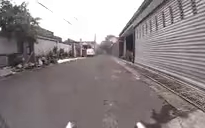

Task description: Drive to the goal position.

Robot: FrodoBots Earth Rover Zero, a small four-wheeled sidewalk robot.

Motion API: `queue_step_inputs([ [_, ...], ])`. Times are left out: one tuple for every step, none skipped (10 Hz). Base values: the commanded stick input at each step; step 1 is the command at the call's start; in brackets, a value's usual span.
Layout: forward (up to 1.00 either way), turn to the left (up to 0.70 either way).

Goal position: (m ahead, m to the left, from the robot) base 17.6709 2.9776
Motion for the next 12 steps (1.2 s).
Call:
queue_step_inputs([
  [0.70, 0.00],
  [0.70, 0.00],
  [0.70, 0.00],
  [0.70, 0.00],
  [0.70, 0.00],
  [0.70, 0.00],
  [0.70, 0.00],
  [0.70, 0.00],
  [0.70, 0.00],
  [0.70, 0.00],
  [0.70, 0.00],
  [0.70, 0.00],
])
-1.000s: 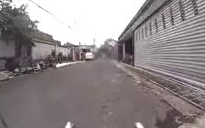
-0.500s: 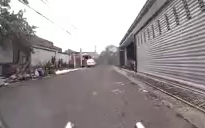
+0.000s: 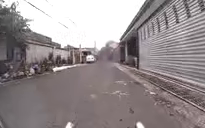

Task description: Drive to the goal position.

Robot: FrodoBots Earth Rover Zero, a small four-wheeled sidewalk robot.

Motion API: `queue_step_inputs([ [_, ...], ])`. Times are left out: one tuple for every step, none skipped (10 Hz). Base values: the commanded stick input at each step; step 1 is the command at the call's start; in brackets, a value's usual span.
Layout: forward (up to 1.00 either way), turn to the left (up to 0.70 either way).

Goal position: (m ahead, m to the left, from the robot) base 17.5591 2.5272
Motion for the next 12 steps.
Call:
queue_step_inputs([
  [0.70, 0.00],
  [0.70, 0.00],
  [0.70, 0.00],
  [0.70, 0.00],
  [0.70, 0.00],
  [0.70, 0.00],
  [0.70, 0.00],
  [0.70, 0.00],
  [0.70, 0.00],
  [0.70, 0.00],
  [0.70, 0.00],
  [0.70, 0.00],
])
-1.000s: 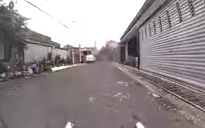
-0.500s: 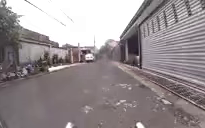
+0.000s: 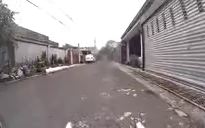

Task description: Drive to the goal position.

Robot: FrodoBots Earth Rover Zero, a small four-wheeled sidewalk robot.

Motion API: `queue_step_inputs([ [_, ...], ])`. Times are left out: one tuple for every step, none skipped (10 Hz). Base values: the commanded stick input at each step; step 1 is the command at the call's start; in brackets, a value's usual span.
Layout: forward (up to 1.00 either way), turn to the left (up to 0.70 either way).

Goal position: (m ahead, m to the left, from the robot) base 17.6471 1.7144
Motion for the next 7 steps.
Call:
queue_step_inputs([
  [0.70, 0.00],
  [0.70, 0.00],
  [0.70, 0.00],
  [0.70, 0.00],
  [0.70, 0.00],
  [0.70, 0.00],
  [0.70, 0.00],
])
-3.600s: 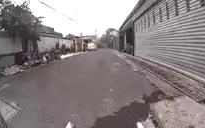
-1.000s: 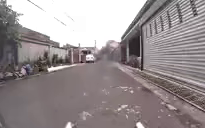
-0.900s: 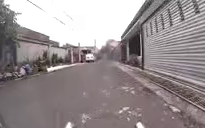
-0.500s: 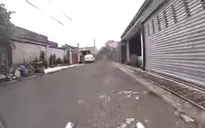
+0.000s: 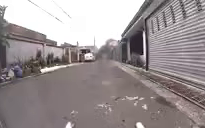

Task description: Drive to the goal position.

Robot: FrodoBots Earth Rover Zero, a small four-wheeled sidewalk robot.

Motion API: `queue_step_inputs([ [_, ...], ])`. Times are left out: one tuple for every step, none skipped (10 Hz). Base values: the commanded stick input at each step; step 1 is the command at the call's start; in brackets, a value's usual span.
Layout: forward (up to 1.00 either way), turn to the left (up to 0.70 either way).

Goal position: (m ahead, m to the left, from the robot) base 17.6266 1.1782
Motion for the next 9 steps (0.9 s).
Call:
queue_step_inputs([
  [0.70, 0.00],
  [0.70, 0.00],
  [0.70, 0.00],
  [0.70, 0.00],
  [0.70, 0.00],
  [0.70, 0.00],
  [0.70, 0.00],
  [0.70, 0.00],
  [0.70, 0.00],
])
